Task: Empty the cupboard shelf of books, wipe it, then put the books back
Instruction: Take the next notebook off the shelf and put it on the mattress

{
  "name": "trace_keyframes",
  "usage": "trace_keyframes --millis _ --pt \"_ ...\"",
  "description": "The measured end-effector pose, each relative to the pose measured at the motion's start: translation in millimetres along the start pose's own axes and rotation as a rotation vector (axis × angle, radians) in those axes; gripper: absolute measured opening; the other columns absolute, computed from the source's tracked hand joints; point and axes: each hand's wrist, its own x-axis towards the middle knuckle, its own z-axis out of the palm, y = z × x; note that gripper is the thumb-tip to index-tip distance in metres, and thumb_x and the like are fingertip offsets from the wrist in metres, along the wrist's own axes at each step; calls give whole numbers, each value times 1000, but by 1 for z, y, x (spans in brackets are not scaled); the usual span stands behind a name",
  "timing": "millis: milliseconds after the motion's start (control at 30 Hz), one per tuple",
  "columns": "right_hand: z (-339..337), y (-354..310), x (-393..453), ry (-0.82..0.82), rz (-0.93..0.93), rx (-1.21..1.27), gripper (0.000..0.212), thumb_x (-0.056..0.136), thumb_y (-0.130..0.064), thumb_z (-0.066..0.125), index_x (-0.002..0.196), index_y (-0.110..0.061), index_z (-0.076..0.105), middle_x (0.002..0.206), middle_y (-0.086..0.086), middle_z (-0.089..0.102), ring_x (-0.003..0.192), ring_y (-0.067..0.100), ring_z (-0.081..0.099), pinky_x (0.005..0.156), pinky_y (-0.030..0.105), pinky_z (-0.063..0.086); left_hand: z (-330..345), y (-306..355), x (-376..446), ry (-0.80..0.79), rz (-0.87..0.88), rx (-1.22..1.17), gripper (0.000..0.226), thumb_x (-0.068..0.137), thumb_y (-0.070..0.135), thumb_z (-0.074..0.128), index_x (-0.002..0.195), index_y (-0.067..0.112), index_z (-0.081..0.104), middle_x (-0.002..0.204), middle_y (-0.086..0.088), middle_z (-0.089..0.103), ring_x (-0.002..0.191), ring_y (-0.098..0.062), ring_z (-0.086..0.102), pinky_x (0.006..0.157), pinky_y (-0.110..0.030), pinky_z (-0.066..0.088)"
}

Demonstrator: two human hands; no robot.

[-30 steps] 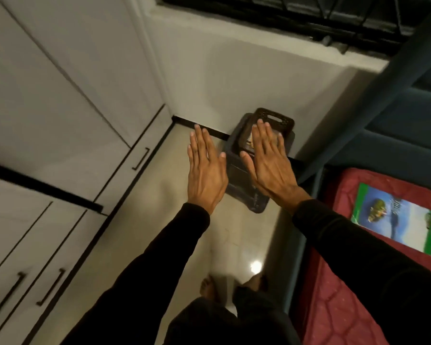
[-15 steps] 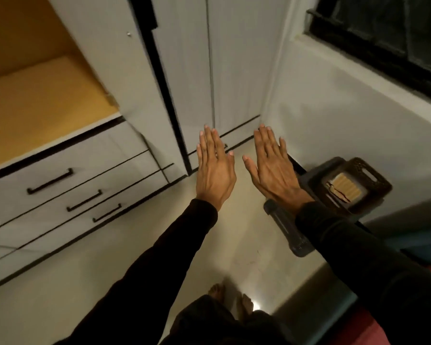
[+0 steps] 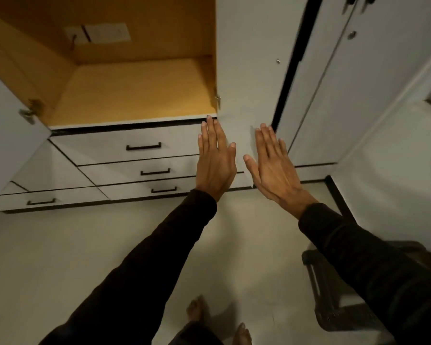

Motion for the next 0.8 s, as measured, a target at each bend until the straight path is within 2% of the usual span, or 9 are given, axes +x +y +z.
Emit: trace_keyframes --millis 200,300,533,800 --pt "-5 -63 59 47 -125 10 73 98 -56 5 155 -10 -3 163 9 -7 150 18 -10 122 39 -1 -63 -56 25 103 -35 99 60 104 28 23 151 -8 11 160 -26 6 149 -37 4 122 -48 10" --pt "-8 -99 94 83 -157 13 75 97 -57 4 155 -10 0 164 9 -5 150 19 -7 123 41 1 -100 -87 43 135 -51 124 59 105 28 25 151 -7 11 160 -25 4 150 -36 1 122 -47 7" --pt "-20 -184 162 168 -211 17 72 100 -55 10 155 -10 1 163 10 -3 151 21 -5 123 45 5 -181 -150 82 190 -45 205 60 106 30 22 152 -4 3 161 -21 -6 150 -30 -7 123 -42 -1" --pt "-38 -260 225 239 -275 37 70 103 -53 18 155 -10 0 163 9 -6 150 19 -8 123 39 0 -262 -197 122 227 -19 258 61 107 30 24 153 -1 1 162 -19 -6 150 -28 -8 123 -40 -1"
